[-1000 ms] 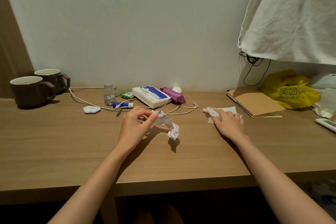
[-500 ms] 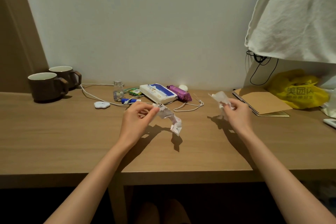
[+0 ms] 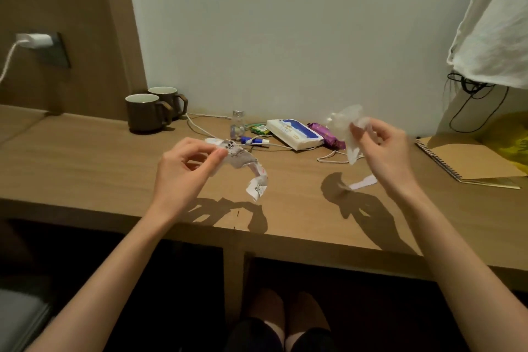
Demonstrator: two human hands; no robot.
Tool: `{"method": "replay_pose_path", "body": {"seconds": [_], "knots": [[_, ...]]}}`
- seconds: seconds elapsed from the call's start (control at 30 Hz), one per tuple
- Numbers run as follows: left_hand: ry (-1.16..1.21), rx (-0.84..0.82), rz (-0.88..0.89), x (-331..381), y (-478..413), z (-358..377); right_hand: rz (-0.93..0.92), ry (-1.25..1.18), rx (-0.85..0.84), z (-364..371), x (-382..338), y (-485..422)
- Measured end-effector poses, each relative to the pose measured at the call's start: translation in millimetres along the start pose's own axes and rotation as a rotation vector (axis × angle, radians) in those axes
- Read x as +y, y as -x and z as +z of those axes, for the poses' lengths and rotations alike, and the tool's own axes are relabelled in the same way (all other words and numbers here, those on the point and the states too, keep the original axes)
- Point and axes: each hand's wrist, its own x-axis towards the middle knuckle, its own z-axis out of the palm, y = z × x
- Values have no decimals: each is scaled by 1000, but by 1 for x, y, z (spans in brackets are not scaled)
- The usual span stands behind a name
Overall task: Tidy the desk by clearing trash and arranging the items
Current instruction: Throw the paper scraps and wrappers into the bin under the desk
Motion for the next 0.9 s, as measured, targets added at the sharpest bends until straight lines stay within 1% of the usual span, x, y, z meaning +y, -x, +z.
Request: {"method": "replay_pose_path", "body": {"seconds": [0.1,0.2,0.37,0.43,0.57,0.63,0.73,0.9], "knots": [[-30,27,-35,0,15,-33,-73,-107,-103,31,-34,15],[-49,72,-57,-3,36,-66,-130,-162,-267,69,-64,40],[-129,85,-135,-19,79,-116,-127,-248,-540,137,-85,89],[-140,40,-172,-29,95,-133,-112,-278,-619,156,-87,108],[-187,-75,-316,-61,135,-167,-70,-347,-811,195,-83,155],[-200,-112,-394,-85,155,-177,-37,-327,-910,214,-75,179],[-234,-146,-535,-133,182,-185,29,-219,-1025,246,-50,208],[-266,-270,-747,-212,222,-178,205,-35,-1085,300,8,246]]}}
